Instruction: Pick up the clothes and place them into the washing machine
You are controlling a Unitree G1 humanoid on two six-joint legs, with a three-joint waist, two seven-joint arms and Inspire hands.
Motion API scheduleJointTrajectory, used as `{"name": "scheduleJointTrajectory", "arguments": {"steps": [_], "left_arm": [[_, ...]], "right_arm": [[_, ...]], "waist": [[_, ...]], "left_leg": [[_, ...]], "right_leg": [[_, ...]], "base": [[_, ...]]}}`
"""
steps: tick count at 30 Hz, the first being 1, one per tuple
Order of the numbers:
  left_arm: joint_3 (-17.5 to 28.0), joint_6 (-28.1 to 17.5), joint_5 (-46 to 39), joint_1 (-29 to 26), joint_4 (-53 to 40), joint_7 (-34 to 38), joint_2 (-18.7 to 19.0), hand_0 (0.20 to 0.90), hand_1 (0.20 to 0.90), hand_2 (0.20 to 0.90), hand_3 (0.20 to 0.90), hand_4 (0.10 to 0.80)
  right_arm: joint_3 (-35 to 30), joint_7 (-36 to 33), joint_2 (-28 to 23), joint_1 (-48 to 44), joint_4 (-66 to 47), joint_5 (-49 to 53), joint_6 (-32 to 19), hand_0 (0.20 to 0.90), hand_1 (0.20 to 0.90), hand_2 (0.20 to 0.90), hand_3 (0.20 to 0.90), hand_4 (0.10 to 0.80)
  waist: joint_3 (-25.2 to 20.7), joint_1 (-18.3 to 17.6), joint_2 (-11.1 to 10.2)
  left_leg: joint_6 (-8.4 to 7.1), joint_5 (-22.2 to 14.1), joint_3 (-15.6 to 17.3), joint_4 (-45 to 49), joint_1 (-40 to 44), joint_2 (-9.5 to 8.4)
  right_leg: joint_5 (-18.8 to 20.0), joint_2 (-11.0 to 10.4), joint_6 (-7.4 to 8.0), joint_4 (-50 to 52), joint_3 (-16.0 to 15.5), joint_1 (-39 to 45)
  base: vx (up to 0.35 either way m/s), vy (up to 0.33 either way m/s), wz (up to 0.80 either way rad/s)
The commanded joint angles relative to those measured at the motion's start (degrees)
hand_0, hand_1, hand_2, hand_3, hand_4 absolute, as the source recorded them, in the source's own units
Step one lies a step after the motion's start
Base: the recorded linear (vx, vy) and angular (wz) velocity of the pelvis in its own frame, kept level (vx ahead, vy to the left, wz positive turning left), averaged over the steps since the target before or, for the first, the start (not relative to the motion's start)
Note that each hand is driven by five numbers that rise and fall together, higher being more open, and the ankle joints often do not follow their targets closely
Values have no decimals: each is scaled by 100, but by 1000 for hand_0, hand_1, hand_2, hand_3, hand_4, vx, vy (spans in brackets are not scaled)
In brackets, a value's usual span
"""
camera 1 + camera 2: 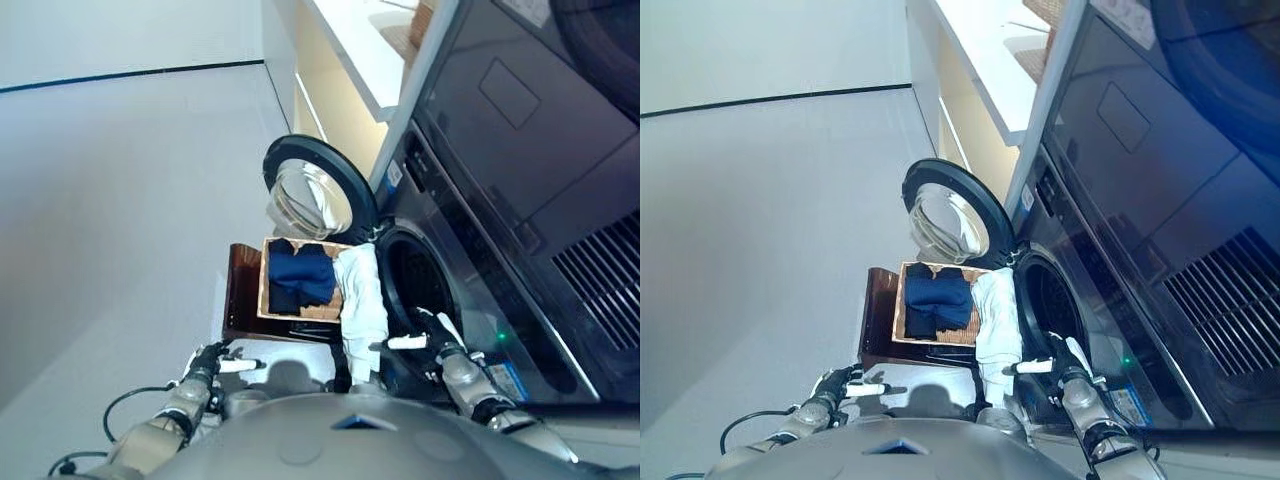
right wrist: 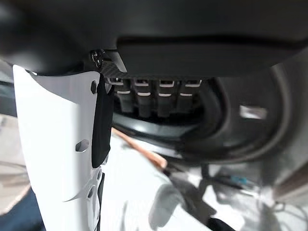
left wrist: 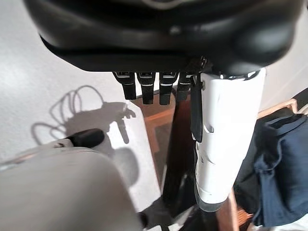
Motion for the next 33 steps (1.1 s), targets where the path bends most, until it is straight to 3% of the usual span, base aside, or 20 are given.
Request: {"name": "scheduleJointTrajectory", "arguments": {"steps": [1,2,3,4,5,8,13,15,17,19,22,25,33], "left_arm": [[17,-207,-61,-516,0,98,219,900,900,900,900,800],[2,-221,-120,-567,-64,136,232,900,900,900,900,800],[2,-220,-120,-570,-64,136,232,900,900,900,900,800],[-40,-235,-153,-622,-146,180,235,900,900,900,900,800],[-124,-224,-146,-653,-180,203,198,900,900,900,900,800],[-197,-206,-132,-519,-156,189,117,900,900,900,900,800],[-144,-193,-125,-459,-151,101,225,900,900,900,900,800],[-103,-190,-128,-478,-186,107,334,900,900,900,900,800],[-82,-212,-170,-560,-112,166,412,900,900,900,900,800],[3,-197,-143,-548,-69,191,462,900,900,900,900,800],[70,-188,-167,-576,-47,222,490,900,900,900,900,800],[-89,-247,-582,-932,-461,326,457,900,900,900,900,800],[0,-285,-1253,-1416,-647,531,471,900,900,900,900,800]], "right_arm": [[-171,-18,-124,-315,-35,415,-226,900,900,900,900,800],[-147,-34,-141,-367,-64,486,-231,900,900,900,900,800],[-148,-33,-141,-371,-63,486,-231,900,900,900,900,800],[-120,-61,-174,-418,-151,533,-241,900,900,900,900,800],[-121,-96,-177,-508,-20,624,-235,900,900,900,900,800],[-229,-97,-219,-597,174,815,-195,900,900,900,900,800],[-324,-108,-109,-722,525,957,-153,900,900,900,900,800],[-273,-130,-110,-936,526,959,-143,900,900,900,900,800],[-259,-175,-84,-1185,511,985,-124,900,900,900,900,800],[-265,-183,-103,-1167,531,971,-125,900,900,900,900,800],[-258,-218,-151,-1232,450,961,-116,900,900,900,900,800],[-166,-460,-334,-1668,196,1196,-167,900,900,900,900,800],[127,-832,-520,-2630,184,1568,-125,900,900,900,900,800]], "waist": [[115,-17,-237],[262,-7,-265],[260,-19,-258],[431,43,-281],[445,67,-268],[284,137,-111],[152,197,-76],[309,237,-29],[455,275,-1],[411,247,-26],[446,259,-12],[1020,162,-8],[1147,125,78]], "left_leg": [[-134,-91,75,950,-556,-246],[-205,-2,6,1589,-839,-303],[-207,-25,-10,1640,-874,-296],[-199,29,-169,1941,-1071,-432],[-93,46,-195,1329,-1222,-480],[48,203,-219,483,-1171,-381],[227,65,-19,472,-1051,-553],[315,6,67,590,-1070,-562],[307,-26,171,689,-1174,-579],[320,-72,154,728,-1189,-657],[276,-114,211,826,-1237,-613],[147,-337,143,2168,-2391,-527],[115,-704,6,3414,-4062,-375]], "right_leg": [[-607,-276,48,373,3,96],[-598,-291,-38,432,-13,85],[-600,-284,-40,436,-26,78],[-592,-293,-85,497,-27,73],[-601,-301,-22,473,-60,87],[-704,-281,105,395,7,190],[-825,-476,203,762,65,114],[-843,-407,242,1339,88,-260],[-739,-542,287,1278,-128,-549],[-689,-547,234,1132,-66,-472],[-746,-500,192,1148,-94,-533],[-925,-407,-23,2005,-239,-1455],[-1147,-297,-85,3040,-241,-3083]], "base": [[-48,-171,23],[-63,-113,29],[-92,-98,46],[0,-48,51],[80,-31,40],[165,55,12],[168,122,-28],[-20,108,-30],[-88,64,-43],[64,1,-25],[-14,-26,1],[-332,-94,13],[-147,-58,14]]}}
